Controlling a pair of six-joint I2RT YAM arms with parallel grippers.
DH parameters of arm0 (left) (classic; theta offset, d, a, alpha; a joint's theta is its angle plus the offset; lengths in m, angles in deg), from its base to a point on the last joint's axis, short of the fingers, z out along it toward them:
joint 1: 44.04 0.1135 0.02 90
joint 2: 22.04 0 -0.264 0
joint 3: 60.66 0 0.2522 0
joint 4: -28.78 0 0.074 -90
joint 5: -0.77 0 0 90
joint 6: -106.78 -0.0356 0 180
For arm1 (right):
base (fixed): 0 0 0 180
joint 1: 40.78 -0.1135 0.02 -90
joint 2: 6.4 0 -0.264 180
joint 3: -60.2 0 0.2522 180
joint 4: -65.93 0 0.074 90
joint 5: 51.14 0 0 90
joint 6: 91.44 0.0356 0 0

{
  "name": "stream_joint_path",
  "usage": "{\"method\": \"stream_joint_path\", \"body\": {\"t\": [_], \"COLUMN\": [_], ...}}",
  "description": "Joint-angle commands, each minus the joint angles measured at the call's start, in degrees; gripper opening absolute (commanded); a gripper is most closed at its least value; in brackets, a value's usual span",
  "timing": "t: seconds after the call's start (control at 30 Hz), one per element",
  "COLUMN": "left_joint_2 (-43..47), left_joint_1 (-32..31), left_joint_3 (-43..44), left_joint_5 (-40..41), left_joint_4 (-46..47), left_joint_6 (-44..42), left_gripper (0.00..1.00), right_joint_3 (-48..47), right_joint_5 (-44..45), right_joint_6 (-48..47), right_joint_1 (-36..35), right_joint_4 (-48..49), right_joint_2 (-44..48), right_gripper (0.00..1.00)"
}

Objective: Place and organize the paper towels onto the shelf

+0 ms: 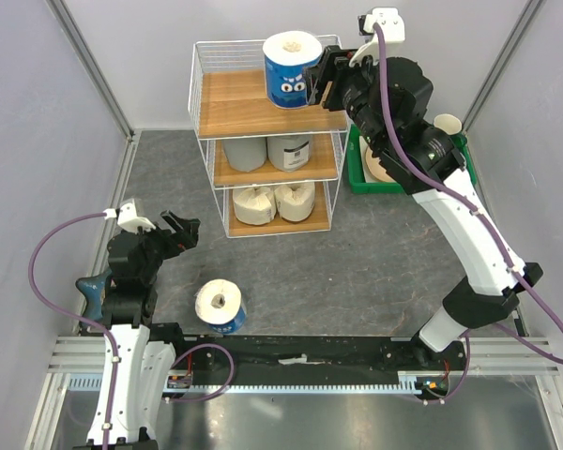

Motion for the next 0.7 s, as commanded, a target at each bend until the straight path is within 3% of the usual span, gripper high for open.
{"method": "stream_joint_path", "body": {"t": [0.0, 0.27, 0.43, 0.67], "left_joint_2": [0.7, 0.7, 0.7, 0.1], "left_joint_1": [-0.2, -0.4, -0.6, -0.7], "left_joint_3": [-0.2, -0.1, -0.1, -0.1], "left_joint_5": [0.8, 1.0, 1.0, 1.0], "left_joint_4": [0.4, 0.3, 0.4, 0.3], "left_joint_6": [-1.9, -1.9, -2.0, -1.9], "left_gripper": [0.99, 1.0, 0.99, 0.99], "right_joint_3": [-2.2, 3.4, 14.1, 32.8], "right_joint_5": [-1.7, -11.7, -32.6, -35.1], "right_joint_6": [0.7, 1.1, 1.2, 4.0], "right_joint_1": [0.4, 0.4, -1.7, -15.8], "right_joint_4": [1.8, 2.8, 3.2, -0.5], "right_joint_2": [-1.0, 3.9, 11.3, 12.6], "right_gripper": [0.68, 0.7, 0.71, 0.75]}}
